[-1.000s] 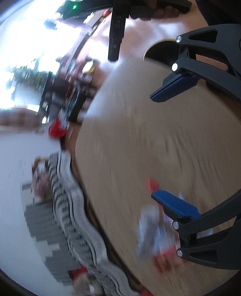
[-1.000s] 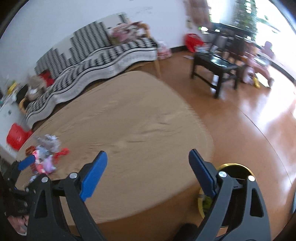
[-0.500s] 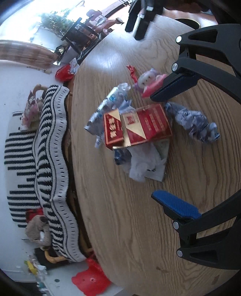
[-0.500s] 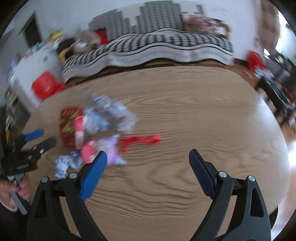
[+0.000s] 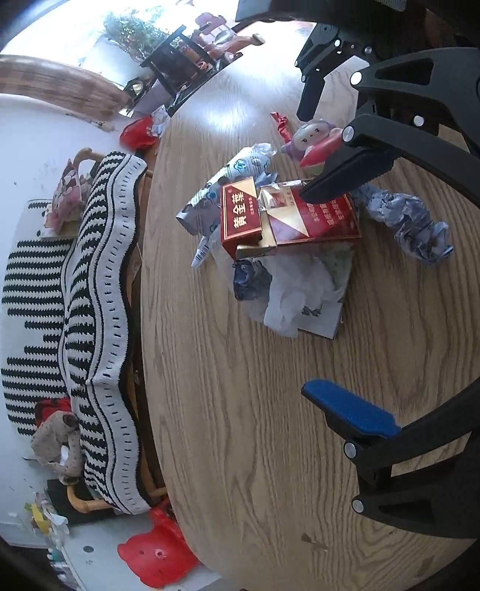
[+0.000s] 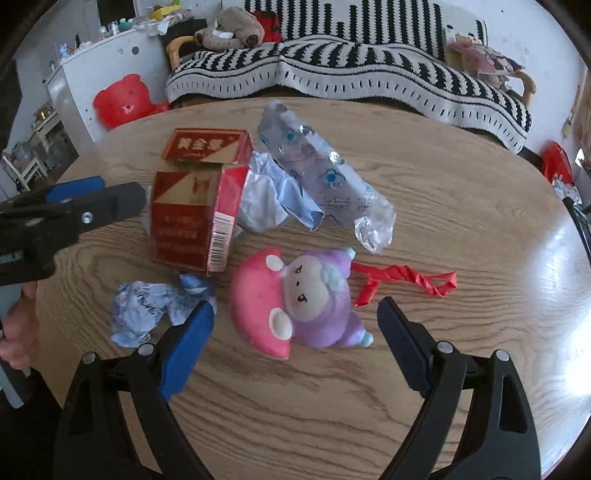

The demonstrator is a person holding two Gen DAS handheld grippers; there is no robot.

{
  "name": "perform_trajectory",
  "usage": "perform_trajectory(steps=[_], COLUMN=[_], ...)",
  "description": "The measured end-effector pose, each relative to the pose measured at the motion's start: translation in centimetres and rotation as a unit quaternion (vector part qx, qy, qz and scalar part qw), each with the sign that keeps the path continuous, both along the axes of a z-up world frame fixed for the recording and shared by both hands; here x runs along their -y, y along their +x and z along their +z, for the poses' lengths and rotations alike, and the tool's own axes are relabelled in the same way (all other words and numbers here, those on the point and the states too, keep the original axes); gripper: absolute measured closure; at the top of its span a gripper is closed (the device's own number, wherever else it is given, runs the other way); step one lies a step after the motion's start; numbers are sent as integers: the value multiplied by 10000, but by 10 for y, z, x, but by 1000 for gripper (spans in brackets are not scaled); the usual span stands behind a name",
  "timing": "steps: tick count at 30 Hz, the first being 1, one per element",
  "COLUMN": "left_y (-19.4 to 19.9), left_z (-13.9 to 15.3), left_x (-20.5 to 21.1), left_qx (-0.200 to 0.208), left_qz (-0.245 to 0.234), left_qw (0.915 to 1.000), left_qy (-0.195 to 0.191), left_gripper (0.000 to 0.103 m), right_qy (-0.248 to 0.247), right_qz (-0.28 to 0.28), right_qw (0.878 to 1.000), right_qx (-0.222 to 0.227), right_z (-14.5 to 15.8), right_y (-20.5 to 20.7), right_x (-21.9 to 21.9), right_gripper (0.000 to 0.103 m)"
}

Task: Collect trash
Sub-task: 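Grasp the red cigarette box with the left tool while the right tool grasps the pink toy, then carry the box and toy over the bin and open both tools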

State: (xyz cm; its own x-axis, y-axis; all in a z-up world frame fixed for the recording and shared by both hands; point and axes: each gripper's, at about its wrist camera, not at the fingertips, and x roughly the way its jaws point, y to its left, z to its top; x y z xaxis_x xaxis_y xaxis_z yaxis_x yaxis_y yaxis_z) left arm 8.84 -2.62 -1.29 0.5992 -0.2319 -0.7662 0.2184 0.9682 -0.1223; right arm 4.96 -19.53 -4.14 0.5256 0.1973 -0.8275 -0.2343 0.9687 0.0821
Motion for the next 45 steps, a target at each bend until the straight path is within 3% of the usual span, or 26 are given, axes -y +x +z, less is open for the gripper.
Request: perform_trajectory(steps=[2,3,7,19,21,23,25,45], left_y=[1,2,1,6,7,7,7,-5], left_z=[-1,-1,-5,-26,-28,-28,-27,10], left_x=[1,4,20,67,69,68,65,51], left_qx=[-21,-31,-49,-97,-78,-71,-104,167], left_qz=[-10,-25,-153,-211,-94,-36,4,237], left_qw=[10000,10000,9998,9987,9986,9983,9982,9992], left_qy=[-11,-2,98,456,521,582,582,262], left_gripper=[10,10,10,10,20,42,50,50], right_qy=[78,122,238,274,275,277,291,381], right_qz=[-42,-50,-65,-248,-286,-326,-361,-596], right_qw=[9999,9999,9997,9992,9991,9989,9987,9969], right_qx=[-48,-69,-81,133,146,171,190,337], right_z=[-3,-3,1,28,30,33,35,52], right_y=[1,3,2,-35,-41,-45,-50,-64], right_x=[3,5,14,59,65,72,77,91], right_gripper=[24,32,39,39,39,39,39,40])
